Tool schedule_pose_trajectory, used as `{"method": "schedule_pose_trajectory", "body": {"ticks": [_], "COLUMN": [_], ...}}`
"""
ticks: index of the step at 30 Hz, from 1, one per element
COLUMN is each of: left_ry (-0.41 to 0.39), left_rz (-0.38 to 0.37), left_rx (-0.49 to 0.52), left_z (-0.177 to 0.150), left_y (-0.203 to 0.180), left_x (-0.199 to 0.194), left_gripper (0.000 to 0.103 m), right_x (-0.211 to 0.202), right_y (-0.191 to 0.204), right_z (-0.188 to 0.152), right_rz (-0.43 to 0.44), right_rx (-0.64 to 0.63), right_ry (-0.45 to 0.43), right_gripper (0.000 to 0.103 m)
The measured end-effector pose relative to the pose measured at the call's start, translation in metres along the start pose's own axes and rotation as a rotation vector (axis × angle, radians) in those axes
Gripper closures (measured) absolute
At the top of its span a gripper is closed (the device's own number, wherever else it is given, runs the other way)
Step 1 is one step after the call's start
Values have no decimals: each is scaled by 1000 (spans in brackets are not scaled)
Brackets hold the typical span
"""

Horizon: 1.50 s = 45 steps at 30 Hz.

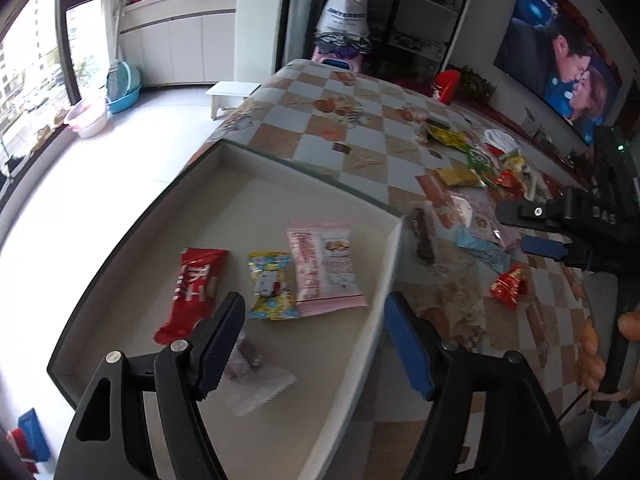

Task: Organize snacks
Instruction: 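Return to the table and grasp the mauve bar with the right tool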

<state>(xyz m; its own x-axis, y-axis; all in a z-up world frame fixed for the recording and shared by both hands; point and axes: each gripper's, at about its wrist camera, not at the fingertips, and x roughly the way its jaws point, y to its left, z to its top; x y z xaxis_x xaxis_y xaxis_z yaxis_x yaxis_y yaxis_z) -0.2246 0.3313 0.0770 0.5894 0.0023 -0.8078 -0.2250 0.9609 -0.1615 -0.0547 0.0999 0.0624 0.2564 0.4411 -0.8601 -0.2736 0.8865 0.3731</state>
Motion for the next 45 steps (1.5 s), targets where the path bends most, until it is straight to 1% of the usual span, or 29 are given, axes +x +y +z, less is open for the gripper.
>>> {"method": "schedule_pose_trajectory", "body": {"ticks": [2,4,5,7,10,11,13,14,17,18,19,20,24,27,28,29,30,31,32,33,35,37,39,42,45], "left_ry": [-2,7,20,51,117,133,168,182,220,199,194,193,193,187,185,182,179,175,172,172,179,183,158,108,94], "left_rz": [-34,-57,-69,-76,-94,-85,-67,-64,-49,-27,-24,-23,-8,11,13,14,17,24,29,29,13,-10,-12,-38,-81], "left_rx": [49,73,85,104,124,128,125,120,87,101,107,108,128,141,144,146,149,155,161,166,171,177,204,284,436], "left_z": [3,8,12,16,14,12,6,4,2,3,5,7,16,24,24,25,26,26,25,24,20,16,13,9,-2], "left_y": [-25,-45,-57,-77,-105,-110,-117,-117,-112,-113,-113,-114,-122,-131,-132,-135,-137,-140,-142,-145,-147,-148,-150,-161,-188], "left_x": [-1,4,9,24,54,62,80,87,108,109,111,113,125,135,135,137,137,139,139,139,135,129,118,99,86], "left_gripper": [24,24,24,24,24,24,24,24,24,24,24,24,24,24,24,24,24,24,24,24,24,24,24,24,24], "right_x": [-6,-10,-14,-16,-16,-18,-10,-8,12,18,25,30,47,54,53,51,46,43,41,38,34,21,10,-6,-23], "right_y": [-41,-73,-86,-103,-114,-115,-113,-104,-96,-97,-96,-92,-78,-68,-66,-63,-60,-59,-60,-63,-73,-86,-97,-115,-128], "right_z": [-6,-10,-12,-11,-9,-6,3,6,18,21,25,29,41,42,40,39,37,36,35,34,32,22,12,-8,-34], "right_rz": [-88,-133,-137,-155,-175,-179,-193,-200,-245,-251,-256,-280,-289,-328,-331,-333,-337,-322,-306,-291,-264,-208,-182,-167,-187], "right_rx": [63,123,139,159,157,152,128,115,53,39,23,-3,-83,-144,-160,-178,-204,-211,-206,-195,-173,-130,-94,-61,-63], "right_ry": [2,5,3,0,-6,-6,-4,-1,20,26,37,30,37,36,25,12,-3,-4,5,11,6,5,10,21,29], "right_gripper": [0,0,0,0,0,0,0,0,0,0,0,0,0,0,2,14,37,50,72,75,76,76,76,76,76]}}
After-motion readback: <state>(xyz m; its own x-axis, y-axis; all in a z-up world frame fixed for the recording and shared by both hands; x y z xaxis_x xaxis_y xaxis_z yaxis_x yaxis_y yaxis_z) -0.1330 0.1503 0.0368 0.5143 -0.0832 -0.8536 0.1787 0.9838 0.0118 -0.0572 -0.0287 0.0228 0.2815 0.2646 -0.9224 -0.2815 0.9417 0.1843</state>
